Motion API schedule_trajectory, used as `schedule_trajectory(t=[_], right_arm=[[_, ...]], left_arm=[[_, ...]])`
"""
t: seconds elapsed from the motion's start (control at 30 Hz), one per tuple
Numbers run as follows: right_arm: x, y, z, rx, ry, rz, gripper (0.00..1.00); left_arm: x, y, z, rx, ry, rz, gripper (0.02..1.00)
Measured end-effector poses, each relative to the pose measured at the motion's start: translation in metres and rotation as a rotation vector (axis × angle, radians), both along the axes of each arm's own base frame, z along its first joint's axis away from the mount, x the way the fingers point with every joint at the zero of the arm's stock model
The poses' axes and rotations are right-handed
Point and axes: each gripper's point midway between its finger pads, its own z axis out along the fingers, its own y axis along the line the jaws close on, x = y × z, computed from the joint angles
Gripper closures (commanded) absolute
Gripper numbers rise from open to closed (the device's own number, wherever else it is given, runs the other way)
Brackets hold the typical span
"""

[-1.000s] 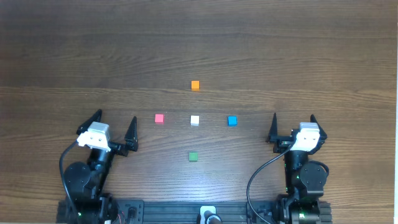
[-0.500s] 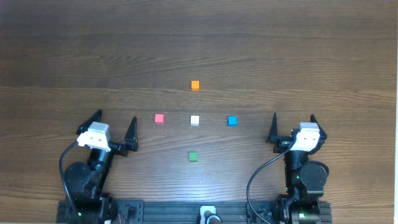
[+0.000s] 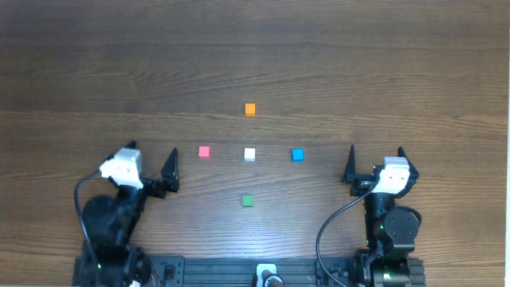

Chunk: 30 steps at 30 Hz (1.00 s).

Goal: Stack Cubes

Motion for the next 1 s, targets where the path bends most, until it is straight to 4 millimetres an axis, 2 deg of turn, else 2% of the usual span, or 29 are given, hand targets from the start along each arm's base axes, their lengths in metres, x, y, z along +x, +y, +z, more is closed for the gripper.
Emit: schedule_trajectory(t=[0.17, 0.27, 0.33, 0.4, 0.47, 0.5, 0.6, 0.77, 0.87, 1.0], right_arm=[[0.0, 0.0, 0.0, 0.0, -0.001, 0.002, 0.007], [0.0, 0.0, 0.0, 0.001, -0.002, 0.001, 0.009], [0.0, 0.0, 0.0, 0.0, -0.001, 0.001, 0.007], [0.0, 0.0, 0.0, 0.0, -0.001, 0.002, 0.007], [0.0, 0.0, 0.0, -0.001, -0.002, 0.002, 0.009], [0.0, 0.0, 0.0, 0.0, -0.002, 0.002, 0.007], [0.0, 0.0, 0.0, 0.0, -0.002, 0.001, 0.009], [0.0, 0.0, 0.0, 0.001, -0.002, 0.001, 0.007], [0.0, 0.0, 0.0, 0.001, -0.002, 0.001, 0.007], [0.0, 0.0, 0.0, 0.0, -0.002, 0.002, 0.007]], left_arm=[[0.016, -0.016, 0.024, -0.036, 0.208, -0.044, 0.02], [0.036, -0.037, 0.041, -0.036, 0.342, -0.098, 0.02], [0.047, -0.051, 0.038, -0.027, 0.445, -0.121, 0.02], [0.057, -0.067, 0.024, -0.009, 0.564, -0.133, 0.02], [0.064, -0.084, -0.004, 0.03, 0.72, -0.117, 0.02], [0.066, -0.087, -0.009, 0.039, 0.741, -0.113, 0.018], [0.07, -0.1, -0.042, 0.071, 0.842, -0.093, 0.02], [0.063, -0.101, -0.093, 0.099, 0.997, -0.023, 0.02], [0.059, -0.098, -0.113, 0.115, 1.054, 0.016, 0.023], [0.055, -0.099, -0.124, 0.148, 1.076, 0.046, 0.031]])
